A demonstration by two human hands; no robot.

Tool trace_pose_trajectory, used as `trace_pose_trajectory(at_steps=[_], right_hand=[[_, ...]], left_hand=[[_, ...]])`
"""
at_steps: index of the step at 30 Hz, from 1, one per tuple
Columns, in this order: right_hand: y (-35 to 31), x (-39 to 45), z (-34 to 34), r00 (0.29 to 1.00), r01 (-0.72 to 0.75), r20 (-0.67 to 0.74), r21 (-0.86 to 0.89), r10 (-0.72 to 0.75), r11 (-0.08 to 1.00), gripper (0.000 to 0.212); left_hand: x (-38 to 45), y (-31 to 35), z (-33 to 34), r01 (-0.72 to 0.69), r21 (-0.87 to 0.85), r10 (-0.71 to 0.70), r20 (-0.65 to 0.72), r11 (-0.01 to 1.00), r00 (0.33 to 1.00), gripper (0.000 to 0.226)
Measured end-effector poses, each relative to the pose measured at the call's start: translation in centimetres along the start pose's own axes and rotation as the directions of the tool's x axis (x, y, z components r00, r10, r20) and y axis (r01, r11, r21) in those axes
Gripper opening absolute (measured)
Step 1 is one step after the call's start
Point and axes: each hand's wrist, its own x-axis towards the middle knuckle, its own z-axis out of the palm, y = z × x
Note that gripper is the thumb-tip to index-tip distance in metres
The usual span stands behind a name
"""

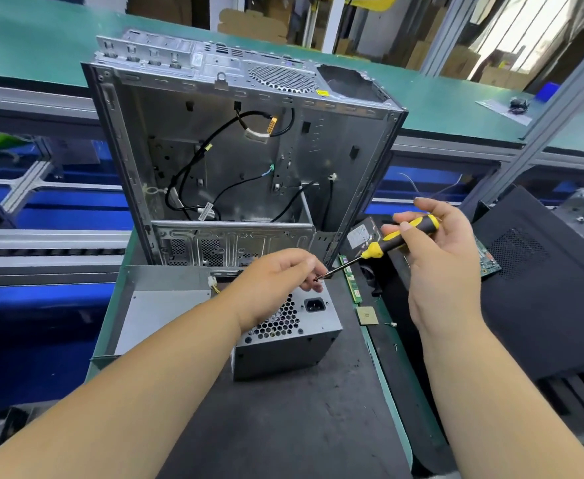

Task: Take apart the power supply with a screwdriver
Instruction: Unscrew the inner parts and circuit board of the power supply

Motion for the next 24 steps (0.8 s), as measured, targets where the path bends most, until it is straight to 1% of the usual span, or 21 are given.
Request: trace_pose_trajectory(at_steps=[2, 4, 8, 10, 11, 13, 14, 15, 16, 18, 19, 20, 22, 24], right_hand=[[-0.1, -0.2, -0.4, 1.0, -0.012, -0.015, 0.016, 0.012, 1.0, 0.027], [-0.1, -0.5, -0.9, 1.0, -0.015, -0.014, 0.031, 0.015, 0.999, 0.027], [0.6, -0.7, -1.9, 1.0, -0.02, 0.006, 0.062, 0.02, 0.998, 0.028], [1.1, -0.6, -2.7, 0.999, -0.032, 0.01, 0.044, 0.032, 0.999, 0.025], [1.5, -0.6, -3.3, 0.999, -0.029, 0.014, -0.008, 0.029, 1.0, 0.021], [2.2, -0.3, -4.9, 0.999, 0.007, 0.04, -0.244, 0.003, 0.97, 0.011], [2.3, -0.2, -5.9, 0.999, 0.002, 0.046, -0.356, 0.015, 0.934, 0.011], [2.4, 0.1, -6.9, 0.998, -0.025, 0.049, -0.429, 0.051, 0.903, 0.018], [2.5, 0.3, -8.0, 0.991, -0.075, 0.063, -0.45, 0.116, 0.89, 0.022], [2.6, 0.7, -10.3, 0.948, -0.212, 0.151, -0.356, 0.28, 0.91, 0.021], [2.8, 0.9, -11.4, 0.92, -0.28, 0.194, -0.284, 0.341, 0.917, 0.021], [3.2, 1.1, -12.5, 0.9, -0.339, 0.206, -0.222, 0.383, 0.914, 0.021], [3.6, 1.3, -14.5, 0.878, -0.435, 0.156, -0.136, 0.453, 0.89, 0.016], [3.9, 1.6, -16.2, 0.849, -0.518, 0.105, -0.025, 0.518, 0.855, 0.014]], left_hand=[[-0.4, 0.4, 0.5, -0.003, 0.019, 0.002, 0.03, 1.0, 1.0, 0.024], [-0.7, 0.6, 1.0, -0.012, 0.06, 0.01, 0.024, 0.998, 1.0, 0.02], [-1.4, 1.1, 2.0, 0.015, 0.142, -0.002, -0.09, 0.99, 0.996, 0.02], [-1.5, 1.2, 2.5, 0.035, 0.18, -0.009, -0.142, 0.983, 0.99, 0.022], [-1.6, 1.3, 2.8, 0.041, 0.202, -0.007, -0.163, 0.979, 0.987, 0.023], [-1.6, 1.3, 3.5, 0.04, 0.241, 0.012, -0.209, 0.97, 0.978, 0.026], [-1.6, 1.4, 3.9, 0.036, 0.245, 0.024, -0.238, 0.969, 0.971, 0.027], [-1.5, 1.6, 4.4, 0.028, 0.229, 0.036, -0.271, 0.973, 0.962, 0.027], [-1.4, 1.8, 4.9, 0.015, 0.202, 0.049, -0.306, 0.979, 0.951, 0.027], [-1.0, 2.3, 6.2, -0.029, 0.12, 0.071, -0.362, 0.992, 0.929, 0.03], [-0.7, 2.6, 7.0, -0.046, 0.07, 0.069, -0.377, 0.996, 0.924, 0.03], [-0.4, 2.9, 7.9, -0.056, 0.033, 0.065, -0.388, 0.998, 0.919, 0.029], [0.4, 3.2, 9.9, -0.068, 0.021, 0.071, -0.406, 0.997, 0.911, 0.026], [1.1, 3.2, 12.3, -0.049, 0.08, 0.076, -0.387, 0.996, 0.919, 0.022]])
